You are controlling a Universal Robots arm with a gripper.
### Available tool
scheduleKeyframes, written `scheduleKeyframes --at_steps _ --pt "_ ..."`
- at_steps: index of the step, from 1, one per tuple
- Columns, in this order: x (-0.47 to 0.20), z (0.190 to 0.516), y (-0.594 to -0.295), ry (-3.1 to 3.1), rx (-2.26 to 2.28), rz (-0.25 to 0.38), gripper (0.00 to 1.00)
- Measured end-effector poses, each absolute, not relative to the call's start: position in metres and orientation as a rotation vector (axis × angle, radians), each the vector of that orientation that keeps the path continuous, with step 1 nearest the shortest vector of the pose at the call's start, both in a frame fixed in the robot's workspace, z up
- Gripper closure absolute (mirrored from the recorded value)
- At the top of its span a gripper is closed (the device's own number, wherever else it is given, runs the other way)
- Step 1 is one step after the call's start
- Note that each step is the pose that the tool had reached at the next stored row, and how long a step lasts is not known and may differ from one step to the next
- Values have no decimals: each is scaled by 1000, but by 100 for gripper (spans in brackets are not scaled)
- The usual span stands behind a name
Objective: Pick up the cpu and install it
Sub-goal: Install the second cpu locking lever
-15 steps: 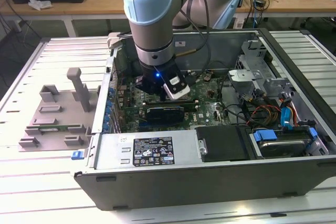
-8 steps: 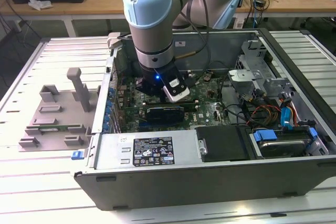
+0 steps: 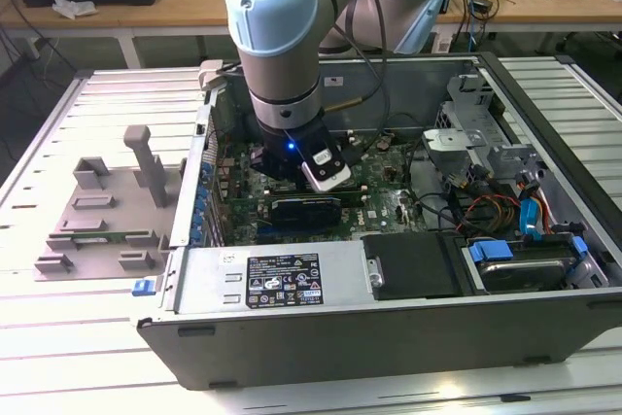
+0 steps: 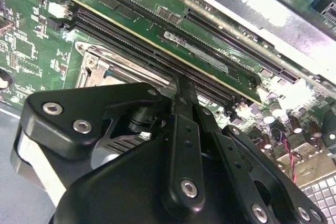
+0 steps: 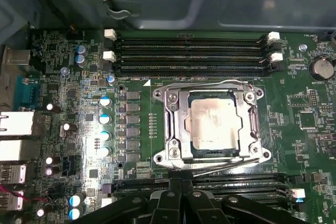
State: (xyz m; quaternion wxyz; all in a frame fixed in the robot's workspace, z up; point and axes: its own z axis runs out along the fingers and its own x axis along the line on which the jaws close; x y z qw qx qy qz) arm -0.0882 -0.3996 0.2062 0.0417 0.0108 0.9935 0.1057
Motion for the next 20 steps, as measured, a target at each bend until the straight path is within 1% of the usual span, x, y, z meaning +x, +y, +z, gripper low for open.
scheduleKeyframes --at_steps 11,20 --pt "-94 202 -395 3023 38 357 89" --pt "-95 201 -395 3020 45 358 89"
